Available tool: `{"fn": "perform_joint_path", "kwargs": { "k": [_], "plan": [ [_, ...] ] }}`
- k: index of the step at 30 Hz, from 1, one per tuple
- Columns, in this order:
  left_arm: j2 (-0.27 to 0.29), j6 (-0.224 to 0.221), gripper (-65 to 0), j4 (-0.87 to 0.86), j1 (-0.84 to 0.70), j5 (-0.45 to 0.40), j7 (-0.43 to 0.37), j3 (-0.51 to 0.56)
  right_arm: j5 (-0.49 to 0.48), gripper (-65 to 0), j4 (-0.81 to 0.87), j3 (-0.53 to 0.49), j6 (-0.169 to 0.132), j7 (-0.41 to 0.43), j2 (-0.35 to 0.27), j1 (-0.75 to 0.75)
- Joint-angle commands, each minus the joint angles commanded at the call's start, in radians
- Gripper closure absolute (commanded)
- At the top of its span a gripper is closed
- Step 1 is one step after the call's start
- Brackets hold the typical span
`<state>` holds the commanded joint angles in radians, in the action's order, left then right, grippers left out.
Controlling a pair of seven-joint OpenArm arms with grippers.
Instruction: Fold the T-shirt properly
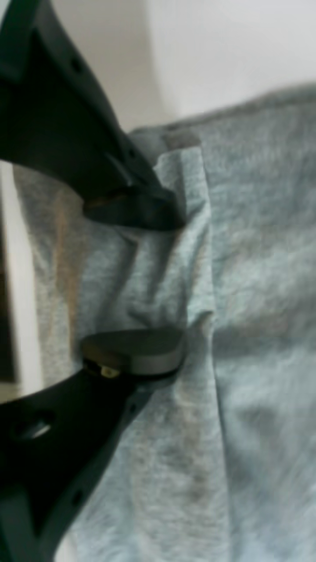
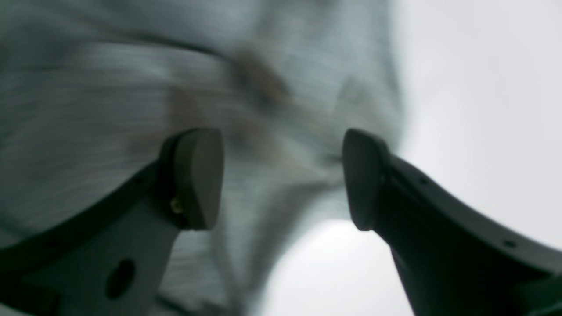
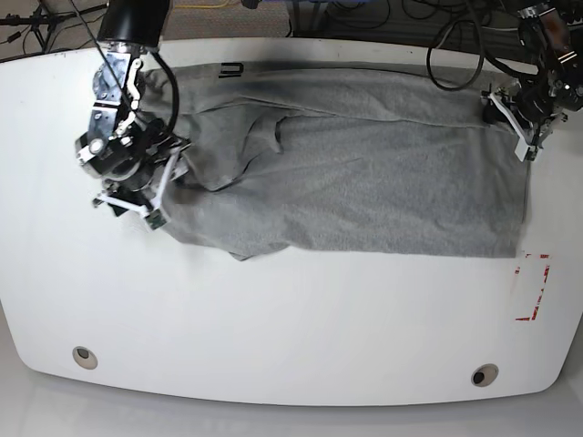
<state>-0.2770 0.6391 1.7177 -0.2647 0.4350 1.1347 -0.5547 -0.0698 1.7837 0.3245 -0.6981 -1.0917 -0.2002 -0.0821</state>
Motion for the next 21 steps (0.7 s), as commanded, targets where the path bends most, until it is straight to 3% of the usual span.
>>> {"fn": "perform_joint_path", "kwargs": {
  "k": [7, 21],
  "plan": [
    [0.0, 0.0, -33.1, 0.1, 0.02, 0.034, 0.046, 0.002, -0.003, -40.3, -0.288, 0.135, 0.0, 0.035, -0.028, -0.173],
    [-0.002, 0.0, -32.8, 0.135, 0.063, 0.032, 0.063, -0.002, 0.0, -40.3, -0.643, 0.138, 0.0, 0.193, -0.029, -0.318]
  ]
}}
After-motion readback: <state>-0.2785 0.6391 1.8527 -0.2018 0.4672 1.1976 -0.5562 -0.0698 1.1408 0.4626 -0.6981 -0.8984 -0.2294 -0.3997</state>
